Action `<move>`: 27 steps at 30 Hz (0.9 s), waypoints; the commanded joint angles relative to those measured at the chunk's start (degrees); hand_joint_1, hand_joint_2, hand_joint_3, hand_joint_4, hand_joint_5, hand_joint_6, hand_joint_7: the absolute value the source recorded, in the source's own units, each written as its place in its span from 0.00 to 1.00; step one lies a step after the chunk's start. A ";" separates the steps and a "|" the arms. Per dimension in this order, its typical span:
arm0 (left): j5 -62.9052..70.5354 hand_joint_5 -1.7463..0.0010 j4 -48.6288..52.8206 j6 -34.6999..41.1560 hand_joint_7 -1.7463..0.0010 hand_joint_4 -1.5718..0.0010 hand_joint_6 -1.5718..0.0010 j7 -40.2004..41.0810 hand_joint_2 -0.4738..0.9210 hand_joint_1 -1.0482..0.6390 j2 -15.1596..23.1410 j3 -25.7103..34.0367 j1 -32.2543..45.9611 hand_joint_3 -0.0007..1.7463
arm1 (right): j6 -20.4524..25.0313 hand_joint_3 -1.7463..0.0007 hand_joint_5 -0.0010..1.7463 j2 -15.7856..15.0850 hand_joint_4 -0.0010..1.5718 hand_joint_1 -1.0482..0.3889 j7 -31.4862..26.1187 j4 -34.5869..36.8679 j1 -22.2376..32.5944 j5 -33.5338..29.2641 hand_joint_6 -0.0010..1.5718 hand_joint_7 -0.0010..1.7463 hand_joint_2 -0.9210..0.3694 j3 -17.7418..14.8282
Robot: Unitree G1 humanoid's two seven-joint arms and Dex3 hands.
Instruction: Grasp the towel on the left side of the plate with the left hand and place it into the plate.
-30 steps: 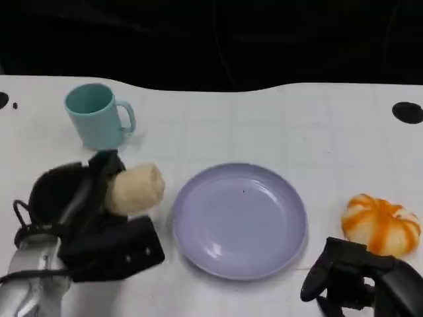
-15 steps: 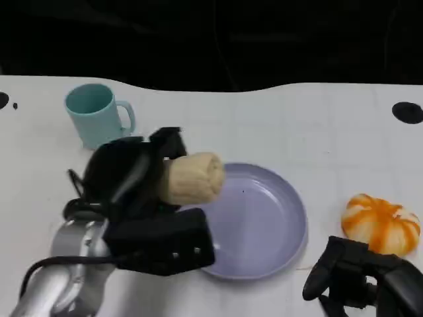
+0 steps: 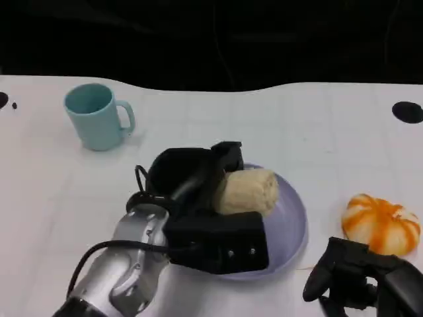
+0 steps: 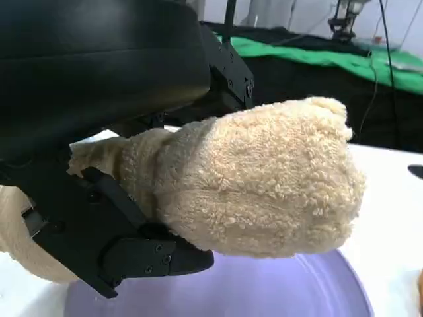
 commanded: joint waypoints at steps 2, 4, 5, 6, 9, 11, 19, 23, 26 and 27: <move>0.62 0.00 1.16 0.84 0.26 0.44 0.51 -1.51 0.76 0.49 -0.69 -1.31 -1.83 0.44 | -0.19 0.39 1.00 -0.29 0.45 0.69 0.18 -0.54 0.13 0.54 0.39 0.83 0.25 -0.06; -0.12 0.02 0.80 1.46 0.47 0.50 0.47 -3.94 0.80 0.48 -1.01 -1.65 -2.02 0.37 | -0.57 0.39 1.00 -0.20 0.45 0.68 0.16 -0.50 0.26 0.51 0.39 0.83 0.25 0.05; -0.49 0.14 0.25 1.81 0.57 0.56 0.48 -5.41 0.82 0.48 -0.99 -1.75 -1.96 0.34 | -0.45 0.39 1.00 -0.19 0.45 0.68 0.05 -0.62 0.28 0.32 0.40 0.83 0.25 0.15; -0.74 0.17 -0.41 2.07 0.64 0.60 0.49 -6.94 0.85 0.48 -0.73 -1.85 -1.88 0.29 | -0.22 0.39 1.00 -0.17 0.45 0.68 0.00 -0.75 0.27 0.31 0.40 0.83 0.25 0.20; -0.10 0.41 -2.46 3.34 0.90 0.68 0.60 -10.74 0.97 0.43 0.07 -2.44 -1.80 0.09 | 0.08 0.39 1.00 -0.24 0.45 0.68 0.14 -0.87 0.17 0.56 0.40 0.83 0.25 0.05; 0.61 0.65 -3.89 3.68 0.98 0.73 0.69 -11.96 0.99 0.37 0.72 -2.78 -1.56 0.04 | 0.08 0.38 1.00 -0.29 0.45 0.68 0.14 -0.98 0.20 0.56 0.40 0.83 0.25 -0.04; 0.91 0.79 -8.53 4.57 1.00 0.86 0.85 -17.74 1.00 0.23 3.51 -2.42 -1.37 0.07 | 0.50 0.38 1.00 -0.54 0.45 0.68 0.17 -1.05 -0.14 0.26 0.40 0.83 0.25 -0.14; -0.63 0.78 -11.82 2.62 1.00 0.88 0.86 -18.25 1.00 0.21 5.27 -0.96 -0.19 0.06 | 1.04 0.38 1.00 -0.25 0.46 0.68 0.07 -0.62 -0.66 0.50 0.40 0.83 0.26 -0.09; -2.71 0.73 -15.70 2.08 0.99 0.89 0.85 -19.80 1.00 0.22 6.80 0.77 1.27 0.07 | 1.23 0.38 1.00 -0.10 0.46 0.68 -0.13 -0.67 -0.73 0.37 0.40 0.83 0.26 0.05; -3.52 0.70 -17.02 1.89 0.99 0.89 0.84 -20.57 1.00 0.23 7.47 1.41 1.72 0.09 | 1.25 0.38 1.00 0.00 0.46 0.68 -0.27 -0.66 -0.83 0.25 0.40 0.83 0.26 0.14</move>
